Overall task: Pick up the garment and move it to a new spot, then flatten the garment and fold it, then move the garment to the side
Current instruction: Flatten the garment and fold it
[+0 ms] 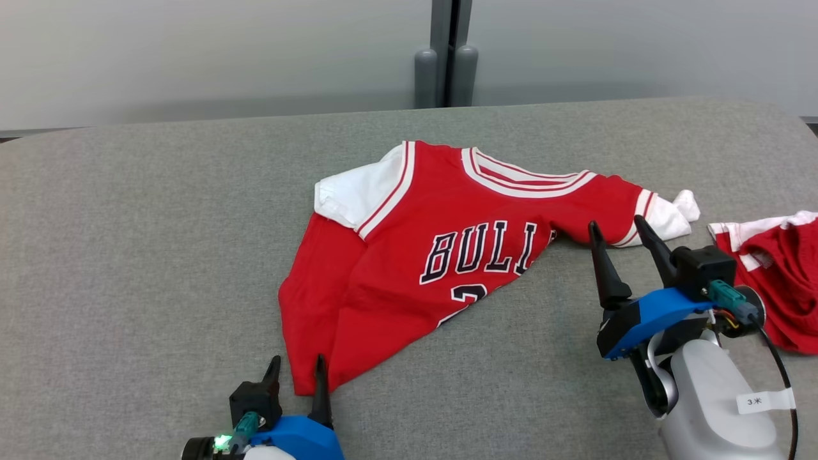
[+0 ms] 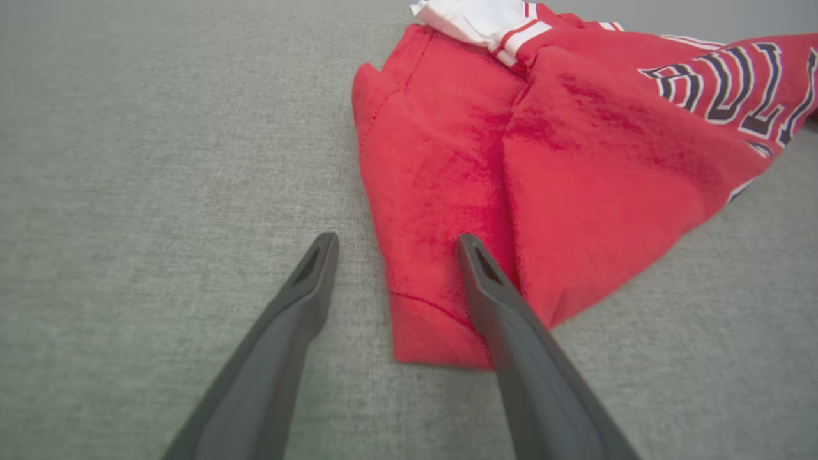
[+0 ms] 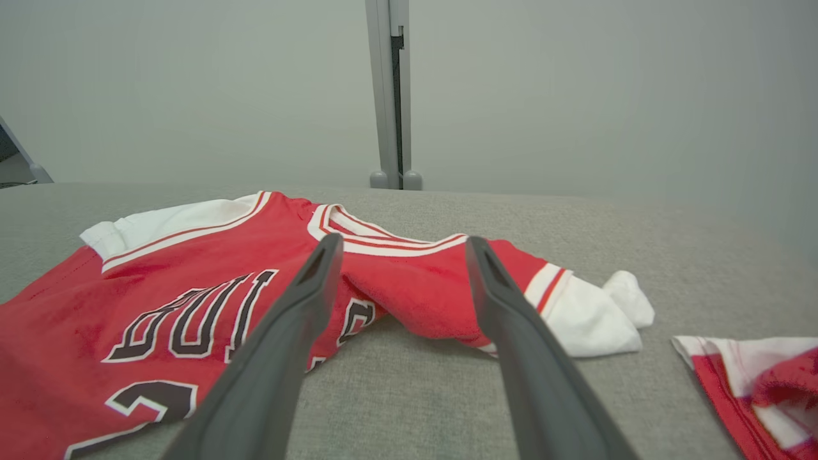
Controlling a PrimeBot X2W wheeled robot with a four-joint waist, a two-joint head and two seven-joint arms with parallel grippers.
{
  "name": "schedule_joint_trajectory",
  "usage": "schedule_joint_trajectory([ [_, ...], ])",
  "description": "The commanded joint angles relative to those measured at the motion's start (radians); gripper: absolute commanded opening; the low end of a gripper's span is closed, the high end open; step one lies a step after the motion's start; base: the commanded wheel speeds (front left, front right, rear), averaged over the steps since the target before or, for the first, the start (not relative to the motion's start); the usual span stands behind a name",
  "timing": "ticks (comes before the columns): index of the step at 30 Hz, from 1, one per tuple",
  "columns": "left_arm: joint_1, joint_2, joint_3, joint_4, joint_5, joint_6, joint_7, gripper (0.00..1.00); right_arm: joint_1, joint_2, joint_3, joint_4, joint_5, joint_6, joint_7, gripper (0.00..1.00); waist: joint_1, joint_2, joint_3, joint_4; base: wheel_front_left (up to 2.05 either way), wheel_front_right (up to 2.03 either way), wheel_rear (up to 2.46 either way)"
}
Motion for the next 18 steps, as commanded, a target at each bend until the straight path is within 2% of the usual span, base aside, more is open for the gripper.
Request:
schedule_joint_trajectory([
  [1,-0.015,-0.001,-0.009,0.011,-0.008,0.004,-0.003,1.0,0.017,-0.008,-0.001,-0.005,0.01,0.0,-0.003,1.0,0.0,-0.0001,0.0,-0.004,0.0,0.0,0.0],
  [2,-0.02,-0.001,-0.012,0.028,-0.012,0.001,-0.003,1.0,0.017,-0.011,0.001,-0.006,0.014,0.0,-0.003,1.0,0.0,-0.0001,0.001,-0.008,0.0,0.0,0.0],
  [3,-0.026,0.0,-0.013,0.042,-0.018,0.003,-0.003,0.47,0.018,-0.014,0.003,-0.01,0.017,0.0,-0.003,1.0,0.0,-0.0001,0.002,-0.01,0.0,0.0,0.0],
  [4,-0.034,0.0,-0.013,0.051,-0.021,0.009,-0.002,0.0,0.021,-0.014,0.002,-0.009,0.022,0.0,-0.003,1.0,0.0,-0.0001,0.001,-0.011,0.0,0.0,0.0],
  [10,-0.033,0.0,0.068,-0.079,0.058,0.074,-0.002,0.0,0.034,-0.017,-0.017,-0.02,0.033,0.0,-0.003,1.0,0.0,-0.0001,-0.004,0.018,0.0,0.0,0.0],
  [15,-0.014,0.008,0.175,-0.199,0.153,0.097,-0.002,0.0,0.051,-0.005,-0.02,-0.028,0.033,0.0,-0.003,1.0,0.0,-0.0001,-0.012,0.052,0.0,0.0,0.0],
  [18,-0.001,0.017,0.22,-0.21,0.2,0.114,-0.002,0.0,0.056,0.0,-0.01,-0.031,0.028,0.0,-0.003,1.0,0.0,-0.0001,-0.015,0.061,0.0,0.0,0.0],
])
